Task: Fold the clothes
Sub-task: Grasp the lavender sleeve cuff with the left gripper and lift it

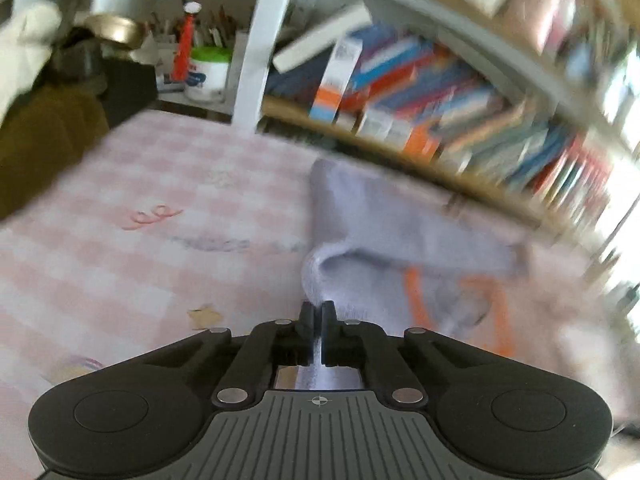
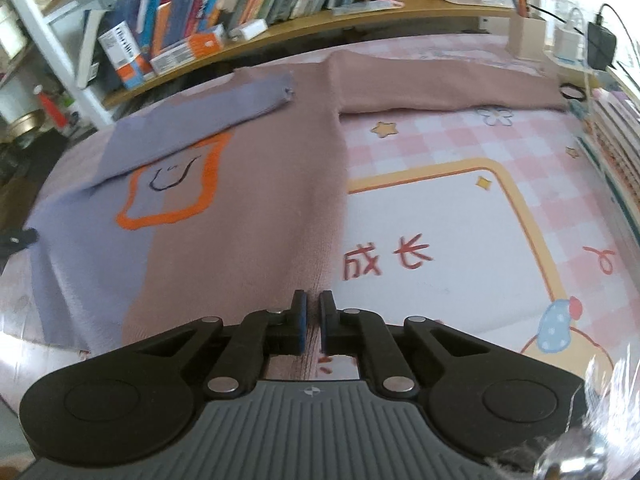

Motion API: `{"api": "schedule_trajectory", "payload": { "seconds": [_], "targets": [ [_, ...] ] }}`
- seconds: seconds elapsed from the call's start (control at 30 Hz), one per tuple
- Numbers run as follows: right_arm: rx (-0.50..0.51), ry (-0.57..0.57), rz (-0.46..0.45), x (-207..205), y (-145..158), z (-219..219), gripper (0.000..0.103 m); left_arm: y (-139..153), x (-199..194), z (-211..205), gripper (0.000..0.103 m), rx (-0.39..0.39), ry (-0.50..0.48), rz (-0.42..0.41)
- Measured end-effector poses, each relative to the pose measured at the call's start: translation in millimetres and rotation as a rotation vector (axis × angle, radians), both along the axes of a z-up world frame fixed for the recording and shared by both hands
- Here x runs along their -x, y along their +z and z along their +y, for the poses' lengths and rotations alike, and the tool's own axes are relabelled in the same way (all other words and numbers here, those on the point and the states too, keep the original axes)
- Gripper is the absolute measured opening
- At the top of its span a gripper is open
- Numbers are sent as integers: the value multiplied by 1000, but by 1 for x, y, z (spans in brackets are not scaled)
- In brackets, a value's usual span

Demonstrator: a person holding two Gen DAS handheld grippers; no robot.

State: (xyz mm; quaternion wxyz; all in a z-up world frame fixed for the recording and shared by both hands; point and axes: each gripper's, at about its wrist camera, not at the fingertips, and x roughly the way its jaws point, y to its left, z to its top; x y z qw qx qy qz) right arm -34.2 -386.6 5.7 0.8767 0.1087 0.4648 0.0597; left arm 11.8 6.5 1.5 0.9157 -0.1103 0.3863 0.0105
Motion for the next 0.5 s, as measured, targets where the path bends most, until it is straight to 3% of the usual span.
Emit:
{"api": "schedule_trajectory", "payload": {
  "seconds": [0.13, 0.23, 0.33, 0.4, 0.5],
  "targets": [
    [76, -13, 20, 0, -8, -2, 4, -21, 7, -23, 2, -77, -90, 75],
    [130, 11, 33, 0, -12, -2, 4, -30, 14, -31, 3, -122, -100, 84],
    [138, 29, 50, -2, -16, -1, 4, -30, 13, -26, 3, -131, -89, 91],
    [135, 39, 55, -4, -16, -2, 5, -29, 12, -20, 11, -135, -76, 97],
    [103, 33, 53, -7, -14, -10, 6, -20, 17, -9, 13, -102, -39, 73]
  ]
}}
